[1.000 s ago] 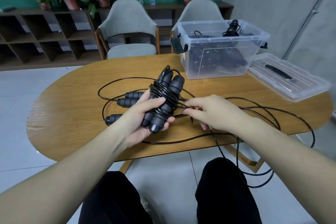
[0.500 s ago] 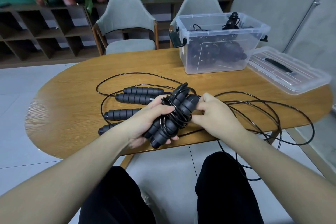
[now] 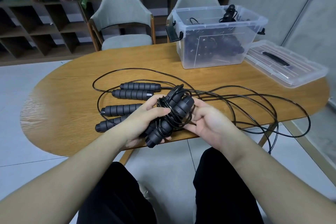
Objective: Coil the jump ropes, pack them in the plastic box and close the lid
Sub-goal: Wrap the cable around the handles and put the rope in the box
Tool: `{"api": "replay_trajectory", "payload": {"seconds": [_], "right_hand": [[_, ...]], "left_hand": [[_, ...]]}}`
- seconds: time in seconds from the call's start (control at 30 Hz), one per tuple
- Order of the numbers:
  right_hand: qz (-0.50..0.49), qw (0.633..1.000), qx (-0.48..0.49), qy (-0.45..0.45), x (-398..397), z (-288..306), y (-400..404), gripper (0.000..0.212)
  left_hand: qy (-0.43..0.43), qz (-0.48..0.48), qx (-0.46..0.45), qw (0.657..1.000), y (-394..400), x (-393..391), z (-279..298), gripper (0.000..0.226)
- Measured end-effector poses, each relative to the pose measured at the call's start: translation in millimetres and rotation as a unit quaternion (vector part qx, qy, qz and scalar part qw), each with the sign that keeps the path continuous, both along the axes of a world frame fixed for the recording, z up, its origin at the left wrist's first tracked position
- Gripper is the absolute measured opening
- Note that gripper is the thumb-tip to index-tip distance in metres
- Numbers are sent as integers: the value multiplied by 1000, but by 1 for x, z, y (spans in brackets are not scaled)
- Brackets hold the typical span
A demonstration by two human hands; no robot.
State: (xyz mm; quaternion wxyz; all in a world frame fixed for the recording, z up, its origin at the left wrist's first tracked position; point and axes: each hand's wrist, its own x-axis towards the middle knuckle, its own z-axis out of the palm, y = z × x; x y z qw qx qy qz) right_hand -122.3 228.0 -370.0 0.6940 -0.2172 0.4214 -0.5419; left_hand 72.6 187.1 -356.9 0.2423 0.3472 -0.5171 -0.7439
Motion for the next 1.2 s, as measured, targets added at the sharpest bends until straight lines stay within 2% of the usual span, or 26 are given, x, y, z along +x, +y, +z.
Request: {"api": "replay_trajectory", "payload": {"seconds": [0.03,0.1,0.2,0.23,0.33,0.4,0.5,0.6,0.67,0.97,1.13,1.2], "right_hand": [[-4,998,14,-64,1,2,1,64],[-23,991,48,-119,4,6,2,44],[-137,983,96,-78,9,5,-5,11],[-182,977,96,-50,10,3,-8,8],[-242,969,43,29,11,5,-6,25],[-234,969,14,71,11,6,-3,40],[-220,956,-33,192,7,1,-2,44],[-164,891,-128,403,5,1,7,40],[-125,857,-154,476,7,2,14,41],[-93,707,-205,671,3,-7,19,50],[-132,675,-241,685,1,-11,22,44],[-141,691,-261,660,2,-12,22,37]], "left_hand": [[-3,4,-4,1000,1,-1,-1,31],[-4,9,-13,1000,1,-2,-5,34],[-15,23,-22,999,3,-5,-7,42],[-20,32,-22,999,3,-5,-6,39],[-26,50,-24,998,5,-8,-5,34],[-21,59,-36,997,6,-9,-7,38],[-12,84,-48,995,7,-13,-8,28],[-5,105,-54,993,9,-18,-6,25],[6,121,-62,991,10,-21,-5,26],[-26,146,-132,980,16,-26,-10,35],[-59,176,-173,967,18,-31,-6,23],[-65,175,-161,969,19,-33,-3,25]]}}
